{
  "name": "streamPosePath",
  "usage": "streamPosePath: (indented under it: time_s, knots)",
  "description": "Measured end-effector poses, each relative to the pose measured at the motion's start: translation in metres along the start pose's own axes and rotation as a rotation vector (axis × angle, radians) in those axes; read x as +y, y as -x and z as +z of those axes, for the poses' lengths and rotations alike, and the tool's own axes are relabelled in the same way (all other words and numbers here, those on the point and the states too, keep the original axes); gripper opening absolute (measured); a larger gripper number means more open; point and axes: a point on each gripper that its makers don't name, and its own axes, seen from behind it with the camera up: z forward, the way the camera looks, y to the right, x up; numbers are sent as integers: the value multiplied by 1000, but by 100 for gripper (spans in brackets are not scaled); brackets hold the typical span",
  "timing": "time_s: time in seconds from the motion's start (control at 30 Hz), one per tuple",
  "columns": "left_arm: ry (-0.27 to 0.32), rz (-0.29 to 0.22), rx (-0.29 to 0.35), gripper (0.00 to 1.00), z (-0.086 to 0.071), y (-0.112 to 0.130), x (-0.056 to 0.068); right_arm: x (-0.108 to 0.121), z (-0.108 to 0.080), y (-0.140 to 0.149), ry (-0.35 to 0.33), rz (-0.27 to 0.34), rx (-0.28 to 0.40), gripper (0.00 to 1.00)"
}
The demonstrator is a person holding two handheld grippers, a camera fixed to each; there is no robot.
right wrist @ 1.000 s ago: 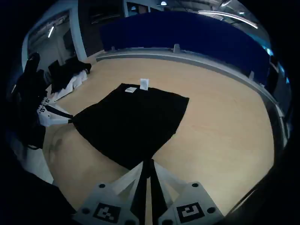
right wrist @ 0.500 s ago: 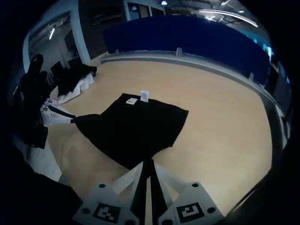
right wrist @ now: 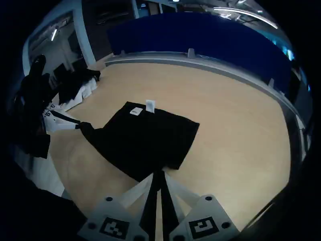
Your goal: Fold towel
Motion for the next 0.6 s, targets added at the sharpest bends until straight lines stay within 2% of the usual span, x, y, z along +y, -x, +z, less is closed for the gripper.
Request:
streamPosePath:
  time_s: [0.3, 0.6]
  knots:
    - [-13, 21, -1, 12, 29, -37, -23, 25, 30, -28, -6, 16, -16, 5]
    - [-25, 37, -15, 12, 62, -61, -44, 45, 59, -47, 4, 36, -23, 5]
